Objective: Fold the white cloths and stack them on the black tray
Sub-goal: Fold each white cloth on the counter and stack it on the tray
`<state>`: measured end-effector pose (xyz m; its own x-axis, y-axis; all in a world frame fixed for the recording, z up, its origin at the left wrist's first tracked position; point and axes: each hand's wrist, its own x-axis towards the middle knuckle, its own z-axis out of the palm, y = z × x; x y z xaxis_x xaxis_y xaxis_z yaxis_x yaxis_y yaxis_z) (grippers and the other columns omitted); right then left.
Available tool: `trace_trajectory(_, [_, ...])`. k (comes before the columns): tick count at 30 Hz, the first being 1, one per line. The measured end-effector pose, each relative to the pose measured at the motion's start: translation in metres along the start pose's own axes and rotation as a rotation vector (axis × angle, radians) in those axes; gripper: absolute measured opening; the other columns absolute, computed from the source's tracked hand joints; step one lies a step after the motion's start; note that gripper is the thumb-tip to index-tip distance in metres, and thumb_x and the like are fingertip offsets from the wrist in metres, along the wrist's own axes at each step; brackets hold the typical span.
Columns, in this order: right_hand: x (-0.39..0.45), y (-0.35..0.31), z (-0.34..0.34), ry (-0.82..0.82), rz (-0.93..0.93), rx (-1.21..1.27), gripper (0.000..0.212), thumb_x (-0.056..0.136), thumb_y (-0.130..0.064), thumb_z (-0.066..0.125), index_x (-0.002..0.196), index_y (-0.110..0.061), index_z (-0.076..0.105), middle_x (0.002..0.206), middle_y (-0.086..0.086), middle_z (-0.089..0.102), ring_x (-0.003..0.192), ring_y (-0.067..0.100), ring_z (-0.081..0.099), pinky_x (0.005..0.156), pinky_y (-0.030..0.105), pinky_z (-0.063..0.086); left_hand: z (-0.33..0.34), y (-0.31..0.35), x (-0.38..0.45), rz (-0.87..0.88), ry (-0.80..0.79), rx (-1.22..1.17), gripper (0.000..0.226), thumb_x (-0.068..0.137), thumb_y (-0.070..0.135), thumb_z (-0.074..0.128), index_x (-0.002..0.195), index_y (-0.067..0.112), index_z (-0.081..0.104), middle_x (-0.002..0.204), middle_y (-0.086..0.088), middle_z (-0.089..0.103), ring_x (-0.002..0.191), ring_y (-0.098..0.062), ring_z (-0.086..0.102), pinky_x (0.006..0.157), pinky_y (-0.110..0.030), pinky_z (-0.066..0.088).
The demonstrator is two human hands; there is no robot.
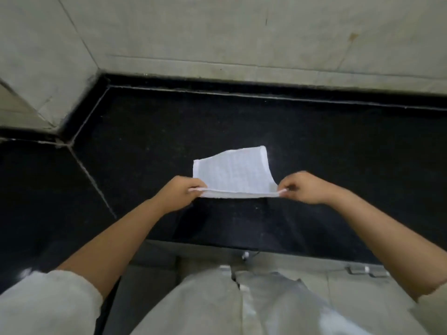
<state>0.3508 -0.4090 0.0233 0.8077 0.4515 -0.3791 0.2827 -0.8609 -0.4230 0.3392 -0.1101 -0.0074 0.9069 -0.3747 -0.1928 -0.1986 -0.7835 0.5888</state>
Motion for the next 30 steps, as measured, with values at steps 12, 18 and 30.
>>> trace_trajectory(12, [0.030,0.038,0.035,-0.028,0.241,0.170,0.022,0.090,-0.006,0.048,0.078,-0.003,0.066,0.075,0.005,0.058,0.073,0.017,0.055,0.064,0.022,0.037,0.033,-0.017,0.038,-0.302,-0.331,-0.146,0.028,0.099,0.018,0.038,0.075,0.012,0.051,0.083,-0.001,0.049,0.077,-0.012,0.046,0.065,-0.019,0.036])
trace_trajectory(18, [0.054,0.038,0.035,0.173,0.414,0.119,0.021,0.092,-0.010,0.045,0.107,-0.002,0.058,0.105,0.017,0.064,0.094,0.032,0.060,0.076,0.037,0.049,0.030,-0.018,0.075,-0.349,0.035,-0.161,0.021,0.094,0.013,0.049,0.111,0.009,0.061,0.100,-0.003,0.059,0.093,-0.015,0.054,0.082,-0.026,0.042])
trace_trajectory(30, [0.068,0.045,0.047,0.302,0.518,0.112,0.026,0.091,-0.003,0.043,0.107,-0.001,0.063,0.112,0.017,0.061,0.103,0.030,0.057,0.082,0.035,0.047,0.045,-0.031,0.099,-0.223,0.078,0.082,0.021,0.095,0.016,0.048,0.103,0.005,0.064,0.105,-0.011,0.062,0.091,-0.018,0.057,0.078,-0.027,0.044])
